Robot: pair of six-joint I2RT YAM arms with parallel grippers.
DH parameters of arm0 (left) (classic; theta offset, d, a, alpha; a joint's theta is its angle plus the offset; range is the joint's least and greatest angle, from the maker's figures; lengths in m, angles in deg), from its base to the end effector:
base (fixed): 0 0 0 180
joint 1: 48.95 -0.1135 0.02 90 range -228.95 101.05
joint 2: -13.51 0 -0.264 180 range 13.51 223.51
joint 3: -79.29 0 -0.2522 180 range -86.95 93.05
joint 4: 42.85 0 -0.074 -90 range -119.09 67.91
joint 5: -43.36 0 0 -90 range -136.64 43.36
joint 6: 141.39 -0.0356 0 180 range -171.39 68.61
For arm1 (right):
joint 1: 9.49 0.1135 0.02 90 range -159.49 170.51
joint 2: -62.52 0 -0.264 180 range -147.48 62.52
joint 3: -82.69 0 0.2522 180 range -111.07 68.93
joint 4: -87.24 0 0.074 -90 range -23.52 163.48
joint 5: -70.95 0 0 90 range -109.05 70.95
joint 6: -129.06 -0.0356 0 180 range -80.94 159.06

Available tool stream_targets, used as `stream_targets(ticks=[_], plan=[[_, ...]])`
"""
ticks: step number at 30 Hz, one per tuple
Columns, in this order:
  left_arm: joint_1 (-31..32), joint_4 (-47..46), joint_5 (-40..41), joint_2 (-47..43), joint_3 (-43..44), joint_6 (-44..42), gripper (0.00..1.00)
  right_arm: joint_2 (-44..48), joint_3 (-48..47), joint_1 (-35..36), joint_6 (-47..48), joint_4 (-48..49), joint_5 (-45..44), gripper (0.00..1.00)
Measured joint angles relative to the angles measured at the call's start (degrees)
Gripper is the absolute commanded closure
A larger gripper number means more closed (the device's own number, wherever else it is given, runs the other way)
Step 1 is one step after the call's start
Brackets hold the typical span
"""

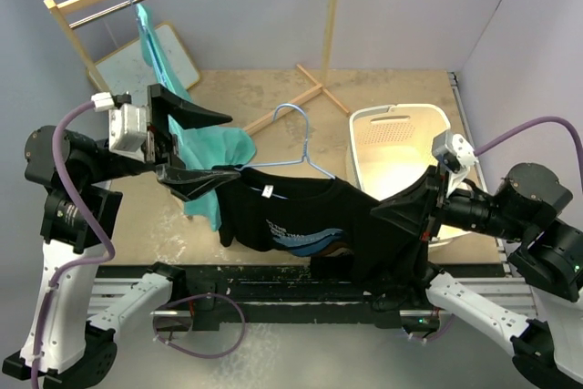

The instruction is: Remove the t-shirt from the hanger

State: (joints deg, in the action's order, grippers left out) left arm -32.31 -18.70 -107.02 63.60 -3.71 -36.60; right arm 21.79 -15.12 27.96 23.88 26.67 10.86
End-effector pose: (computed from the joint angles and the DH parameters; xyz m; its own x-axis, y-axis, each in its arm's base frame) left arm 0.0940 -0.0604 0.5356 0.1262 -0.1694 -0.9774 0.9741 0.2076 0.0898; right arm 0.0382 0.0516 0.4911 -0.2881 0.0652 -0.9554 -0.8774 0.3817 0.2907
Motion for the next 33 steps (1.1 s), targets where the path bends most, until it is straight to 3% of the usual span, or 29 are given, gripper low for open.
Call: stream_targets(ticks=[7, 19, 23, 25, 27, 28, 32, 33], plan=[[0.00, -1.73, -4.48, 0.61, -4.63, 1.73, 0.12, 0.26, -0.02, 0.00, -1.14, 2.32, 3.10, 1.00], [0.57, -2.43, -8.55, 3.54, -8.41, 5.99, 0.31, -0.87, -0.09, -0.02, -2.93, 5.81, 3.89, 1.00], [1.29, -4.42, -9.75, 3.63, -10.80, 8.33, 0.49, -2.14, -0.09, 0.00, -3.54, 7.50, 3.98, 1.00], [1.81, -6.08, -10.12, 3.78, -11.98, 9.68, 0.67, -2.95, -0.09, 0.00, -3.89, 8.39, 4.09, 1.00], [2.43, -7.15, -10.47, 4.09, -12.63, 10.62, 0.96, -3.72, -0.09, 0.00, -4.15, 9.27, 4.13, 1.00], [2.75, -7.63, -10.51, 4.35, -12.79, 11.10, 1.00, -4.09, -0.09, 0.00, -4.28, 9.60, 4.20, 1.00], [3.10, -8.61, -11.37, 4.72, -12.85, 10.69, 1.00, -4.66, -0.09, -0.02, -4.94, 9.44, 3.63, 1.00], [3.15, -8.37, -11.17, 4.57, -12.85, 10.36, 1.00, -4.63, -0.09, -0.02, -4.94, 9.35, 3.56, 0.91]])
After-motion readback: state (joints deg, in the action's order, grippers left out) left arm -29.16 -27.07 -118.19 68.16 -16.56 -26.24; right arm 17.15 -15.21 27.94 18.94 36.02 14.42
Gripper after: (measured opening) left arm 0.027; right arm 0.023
